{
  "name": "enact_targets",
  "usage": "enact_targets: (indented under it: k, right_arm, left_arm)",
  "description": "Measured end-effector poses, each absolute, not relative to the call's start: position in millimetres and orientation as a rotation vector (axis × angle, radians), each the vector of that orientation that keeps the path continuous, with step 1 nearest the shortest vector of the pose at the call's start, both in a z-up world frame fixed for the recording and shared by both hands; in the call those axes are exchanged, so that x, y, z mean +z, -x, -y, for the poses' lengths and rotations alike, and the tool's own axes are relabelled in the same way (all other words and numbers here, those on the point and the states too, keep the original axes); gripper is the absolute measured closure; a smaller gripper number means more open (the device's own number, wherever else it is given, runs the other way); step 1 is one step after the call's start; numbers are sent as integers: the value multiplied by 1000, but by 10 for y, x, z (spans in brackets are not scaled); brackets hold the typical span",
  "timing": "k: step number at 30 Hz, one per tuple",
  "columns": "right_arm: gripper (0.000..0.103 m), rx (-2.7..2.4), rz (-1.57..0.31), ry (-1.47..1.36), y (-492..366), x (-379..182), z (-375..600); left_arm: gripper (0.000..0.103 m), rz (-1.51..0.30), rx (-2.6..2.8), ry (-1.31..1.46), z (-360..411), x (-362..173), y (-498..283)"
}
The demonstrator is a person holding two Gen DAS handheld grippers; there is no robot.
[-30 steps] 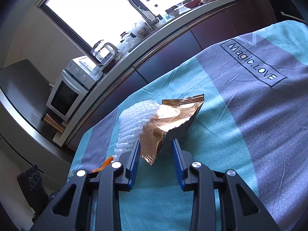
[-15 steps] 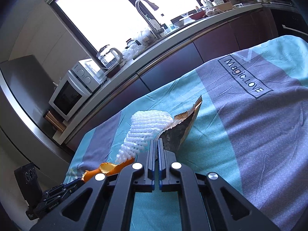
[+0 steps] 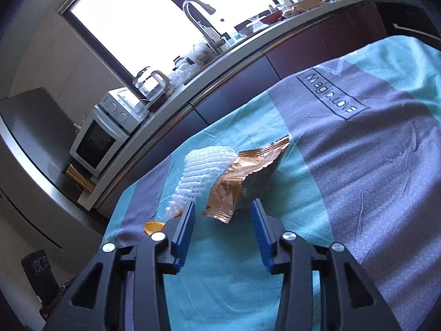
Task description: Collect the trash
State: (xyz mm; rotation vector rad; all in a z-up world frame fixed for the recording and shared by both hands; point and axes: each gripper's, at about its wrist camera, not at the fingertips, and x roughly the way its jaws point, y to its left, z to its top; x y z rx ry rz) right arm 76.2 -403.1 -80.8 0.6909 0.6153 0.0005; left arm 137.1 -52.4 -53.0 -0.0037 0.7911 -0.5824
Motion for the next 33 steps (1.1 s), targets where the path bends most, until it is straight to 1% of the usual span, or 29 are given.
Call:
enact_targets:
  k: [5,7,9,10,13,18,25,26,27,28,29,30,33]
  right_arm:
    - [61,14,-653,-765,-938,-956,4079]
    - [63,25,-658,-798,-981,-988,4096]
    - [76,27,-651,-808,-976,-995,4100]
    - [77,29,-648,-813,-965,-992,4104]
    - [77,40,-650,-851,-899,-1008,4124]
    - [70,72,-656,-896,-890,-1049,4108]
    - [69,105,-658,-916,-1094,-1046,3990]
    - [71,104,-652,-921,-1109,-1049,3985]
    - [80,100,-645,-931,-1112,-1057,3990]
    - [85,98,-642,-937,-1116,-1064,3997]
    - [97,96,-638,-942,-1111,-1073,4005]
    - [100,91,-633,-941,-1098,-1068,4005]
    - [101,67,-607,-898,-1017,-1005,4023]
  left_arm:
    - [92,-796,-567,26,424,-540,-1360]
    - [92,-797,-565,29,405,-543,-1350]
    - [92,-798,-563,28,406,-548,-1339]
    - [92,-798,-563,30,395,-550,-1334]
    - [92,-801,-562,33,394,-555,-1335]
    - [92,-807,-560,37,392,-572,-1346]
    - [92,-807,-548,34,386,-565,-1332]
    - [92,-807,-547,36,382,-565,-1335]
    - [92,-809,-546,38,378,-563,-1339]
    - [92,-809,-545,39,377,-563,-1341]
    - [92,-808,-545,38,373,-564,-1339]
    - [92,-808,-545,39,369,-563,-1334]
    - [92,-806,-545,40,363,-562,-1328]
